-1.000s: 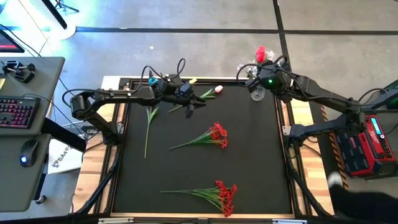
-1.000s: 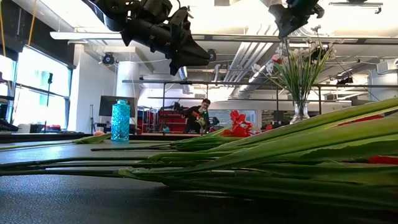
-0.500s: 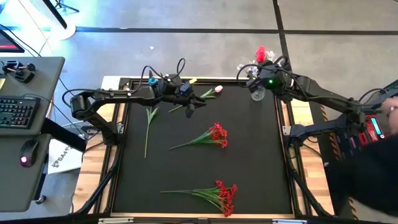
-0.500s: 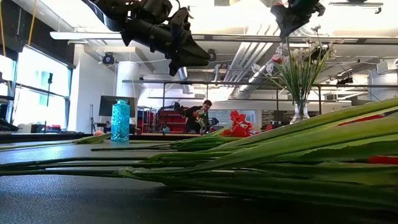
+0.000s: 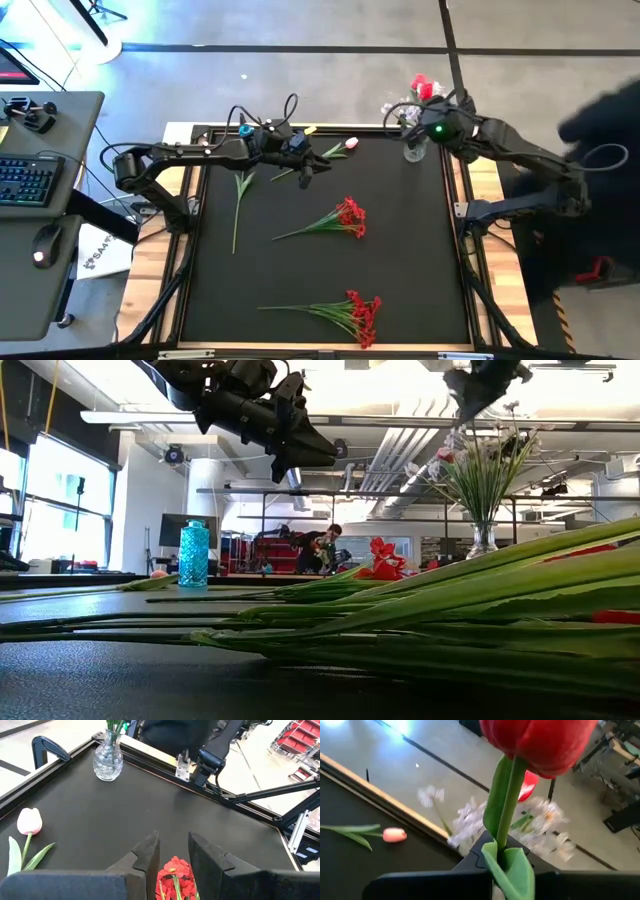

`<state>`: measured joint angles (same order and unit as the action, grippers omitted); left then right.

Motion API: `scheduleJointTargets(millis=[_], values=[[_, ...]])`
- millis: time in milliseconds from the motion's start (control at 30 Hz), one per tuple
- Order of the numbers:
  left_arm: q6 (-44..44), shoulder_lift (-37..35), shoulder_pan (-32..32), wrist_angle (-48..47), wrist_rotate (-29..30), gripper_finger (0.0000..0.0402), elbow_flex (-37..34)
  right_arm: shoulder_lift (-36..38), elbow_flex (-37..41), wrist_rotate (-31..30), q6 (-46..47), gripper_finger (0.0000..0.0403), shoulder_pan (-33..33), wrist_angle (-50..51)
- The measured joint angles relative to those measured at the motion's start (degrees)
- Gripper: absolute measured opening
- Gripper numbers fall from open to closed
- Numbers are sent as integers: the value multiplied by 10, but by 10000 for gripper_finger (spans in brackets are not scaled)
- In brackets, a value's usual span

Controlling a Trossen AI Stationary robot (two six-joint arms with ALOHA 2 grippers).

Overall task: Sort flowers into vase by color
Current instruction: Put the red tulip into the transparent vase

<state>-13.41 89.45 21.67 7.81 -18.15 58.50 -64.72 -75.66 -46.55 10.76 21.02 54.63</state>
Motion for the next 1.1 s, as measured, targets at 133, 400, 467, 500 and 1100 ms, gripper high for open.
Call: scheduleJointTargets(millis=[133,400,467,500,1100], values=[[0,0,0,0,3,90,0,-1,45,4,35,0,0,-16],[0,0,0,1,4,90,0,-1,129,24,74,0,16,-52],[0,0,0,0,4,90,0,-1,147,40,87,0,24,-59],[0,0,0,1,4,90,0,-1,155,46,91,0,28,-61],[0,0,0,0,4,90,0,-1,184,53,99,0,107,-77]])
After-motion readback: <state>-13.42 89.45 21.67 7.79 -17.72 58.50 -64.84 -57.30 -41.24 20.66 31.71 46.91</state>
